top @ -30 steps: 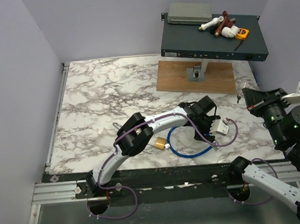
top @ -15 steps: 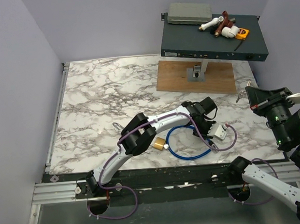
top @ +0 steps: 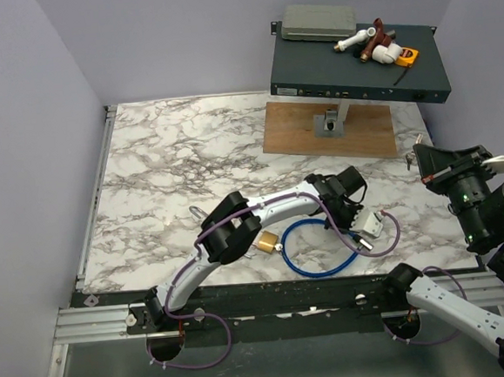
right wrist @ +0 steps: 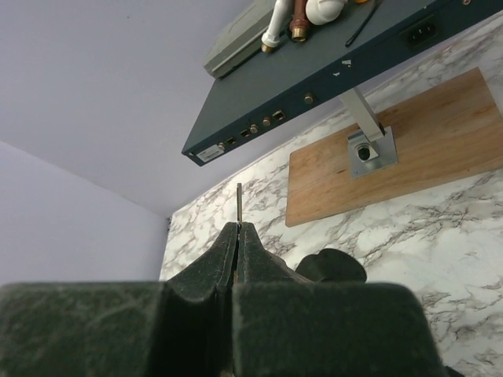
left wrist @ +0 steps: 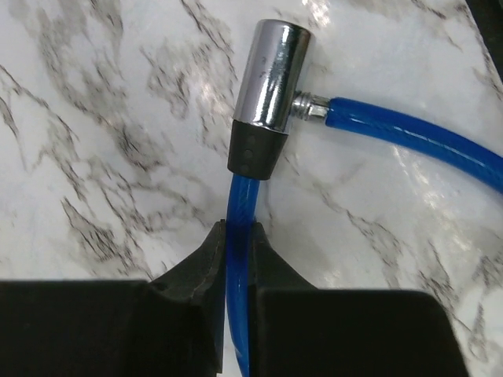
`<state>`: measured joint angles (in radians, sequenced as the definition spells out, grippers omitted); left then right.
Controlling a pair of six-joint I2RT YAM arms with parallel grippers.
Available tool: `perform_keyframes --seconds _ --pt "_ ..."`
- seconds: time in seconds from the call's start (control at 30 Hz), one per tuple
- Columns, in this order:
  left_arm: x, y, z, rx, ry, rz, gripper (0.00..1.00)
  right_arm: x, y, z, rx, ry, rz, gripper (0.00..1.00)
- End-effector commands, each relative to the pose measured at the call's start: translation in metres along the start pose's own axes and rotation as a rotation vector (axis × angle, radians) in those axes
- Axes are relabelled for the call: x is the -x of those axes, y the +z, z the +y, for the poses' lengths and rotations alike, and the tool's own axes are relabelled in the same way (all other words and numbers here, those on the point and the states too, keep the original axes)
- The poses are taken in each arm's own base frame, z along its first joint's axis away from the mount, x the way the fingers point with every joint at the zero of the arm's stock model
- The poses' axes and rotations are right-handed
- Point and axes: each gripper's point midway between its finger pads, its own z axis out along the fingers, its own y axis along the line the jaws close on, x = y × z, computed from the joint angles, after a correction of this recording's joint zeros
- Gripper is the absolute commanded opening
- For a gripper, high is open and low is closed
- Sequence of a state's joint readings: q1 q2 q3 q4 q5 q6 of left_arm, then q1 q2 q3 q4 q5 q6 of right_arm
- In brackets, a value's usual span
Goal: Unlock with the key
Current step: Pick up the lock from the center of the board.
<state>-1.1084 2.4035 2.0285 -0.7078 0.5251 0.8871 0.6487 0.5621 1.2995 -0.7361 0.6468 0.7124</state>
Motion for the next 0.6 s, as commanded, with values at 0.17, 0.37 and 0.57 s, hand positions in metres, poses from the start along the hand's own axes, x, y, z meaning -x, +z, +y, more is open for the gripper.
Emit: perform_keyframes --seconds 0.17,0.37,0.57 --pt "0.046 -0.13 -0.006 0.26 -0.005 0.02 0.0 0.013 0.002 0.015 0.031 -0.021 -0.014 0.01" --pt "0.085 -0.218 -0.016 0.409 0.043 -0.015 0.0 0.028 -0.009 0.025 0.092 -0.002 -0.036 0.01" --pt "0.125 -0.301 -0.037 0.531 0.096 -0.099 0.0 0.033 -0.015 0.045 0.177 -0.013 -0.007 0.01"
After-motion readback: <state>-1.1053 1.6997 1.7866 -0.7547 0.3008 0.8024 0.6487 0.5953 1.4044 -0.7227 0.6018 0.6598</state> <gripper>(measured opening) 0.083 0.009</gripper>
